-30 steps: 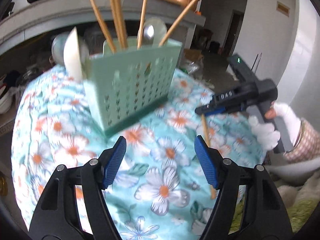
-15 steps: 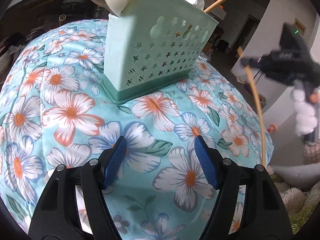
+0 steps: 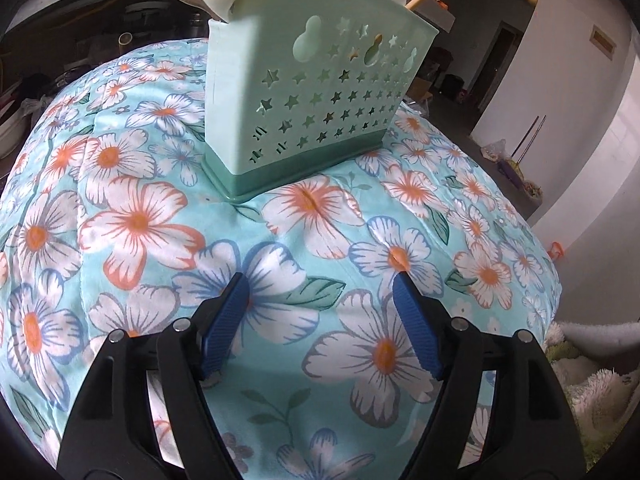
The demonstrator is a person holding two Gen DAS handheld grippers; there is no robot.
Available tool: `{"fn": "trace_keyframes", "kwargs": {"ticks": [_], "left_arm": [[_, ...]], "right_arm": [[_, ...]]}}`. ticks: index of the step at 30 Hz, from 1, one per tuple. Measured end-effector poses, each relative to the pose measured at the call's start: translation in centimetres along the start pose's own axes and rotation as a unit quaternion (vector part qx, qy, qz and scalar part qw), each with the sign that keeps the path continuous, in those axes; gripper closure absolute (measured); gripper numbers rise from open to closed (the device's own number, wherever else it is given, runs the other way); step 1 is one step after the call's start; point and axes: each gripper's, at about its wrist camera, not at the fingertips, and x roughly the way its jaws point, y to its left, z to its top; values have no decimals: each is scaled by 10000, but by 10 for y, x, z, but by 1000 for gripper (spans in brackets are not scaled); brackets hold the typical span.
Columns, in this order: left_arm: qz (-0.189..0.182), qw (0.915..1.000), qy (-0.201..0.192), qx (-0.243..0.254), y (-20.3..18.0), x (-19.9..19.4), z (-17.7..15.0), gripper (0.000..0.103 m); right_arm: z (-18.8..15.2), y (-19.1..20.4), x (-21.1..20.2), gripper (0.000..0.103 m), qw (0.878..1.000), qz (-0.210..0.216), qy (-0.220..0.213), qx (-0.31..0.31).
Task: Organize utensils
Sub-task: 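Lift the chopstick with the right tool, lower it into the holder, open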
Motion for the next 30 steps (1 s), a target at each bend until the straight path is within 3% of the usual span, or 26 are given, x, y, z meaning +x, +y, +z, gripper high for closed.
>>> {"fn": "trace_keyframes", "kwargs": {"ticks": [3, 6, 13, 19, 30], "left_arm": [[14, 10000, 4, 10, -1, 1, 0, 31], [1, 10000, 5, 45, -3, 2, 0, 29], [41, 9998, 62, 204, -7, 6, 0, 22], [106, 9994, 108, 297, -11, 10, 1, 20], [236, 9989, 140, 389, -17, 18, 1, 20]], "right_arm": [[22, 13, 9, 97, 9991, 59, -339, -261], [32, 20, 33, 97, 9982, 163, -411, -405], [8, 25, 110, 97, 9972, 123, 180, -714], [-15, 18, 152, 97, 9946, 167, 691, -750], [-38, 19, 176, 97, 9897, 75, 1075, -947]]}}
